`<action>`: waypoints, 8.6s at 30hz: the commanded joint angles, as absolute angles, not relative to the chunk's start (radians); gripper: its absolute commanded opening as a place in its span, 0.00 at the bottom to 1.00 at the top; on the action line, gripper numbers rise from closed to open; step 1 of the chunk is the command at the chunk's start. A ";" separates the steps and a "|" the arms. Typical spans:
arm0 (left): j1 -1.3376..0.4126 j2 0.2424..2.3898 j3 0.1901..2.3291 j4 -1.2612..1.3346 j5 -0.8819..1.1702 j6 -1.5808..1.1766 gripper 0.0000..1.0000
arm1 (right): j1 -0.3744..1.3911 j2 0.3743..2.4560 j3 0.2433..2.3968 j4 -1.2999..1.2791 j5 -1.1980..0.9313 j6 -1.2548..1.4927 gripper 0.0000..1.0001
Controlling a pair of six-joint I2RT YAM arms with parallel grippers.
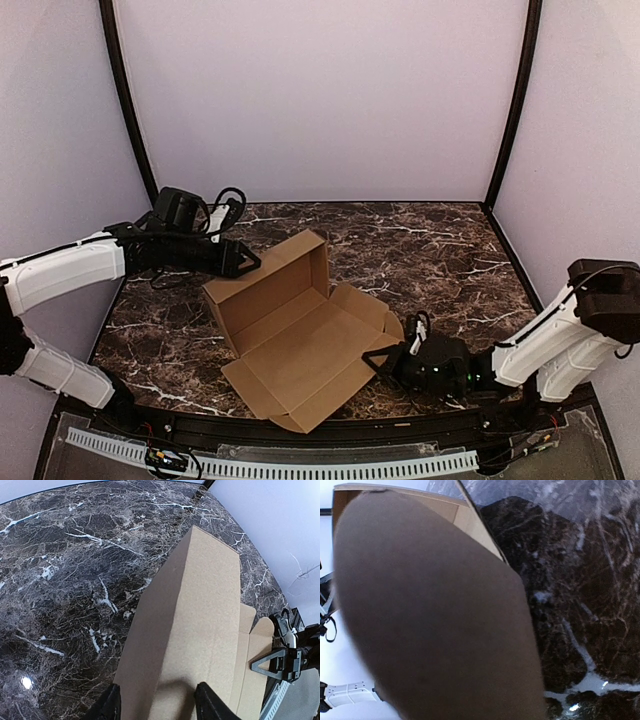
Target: Fold the paper box
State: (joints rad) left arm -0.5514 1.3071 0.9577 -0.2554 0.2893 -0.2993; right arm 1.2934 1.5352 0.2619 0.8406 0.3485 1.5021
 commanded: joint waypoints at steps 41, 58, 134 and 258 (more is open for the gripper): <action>-0.600 1.482 0.542 0.703 0.676 -0.769 0.44 | 0.954 1.719 1.939 -1.097 0.108 0.109 0.00; -0.763 1.584 0.364 0.983 0.476 -0.880 0.39 | 1.078 2.039 2.160 -1.248 0.516 -0.252 0.00; -0.864 1.327 0.715 0.331 -0.054 0.118 0.57 | 1.064 1.807 1.838 -0.805 0.485 -0.475 0.50; -0.864 1.194 0.776 0.080 -0.253 0.113 0.01 | 0.382 1.148 0.723 0.081 -0.410 -0.382 0.27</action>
State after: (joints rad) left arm -0.8604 1.2072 0.7788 0.0875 -0.2619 0.1120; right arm 0.3874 1.1473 0.7013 0.0254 -0.3843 -0.3824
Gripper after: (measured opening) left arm 0.009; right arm 0.292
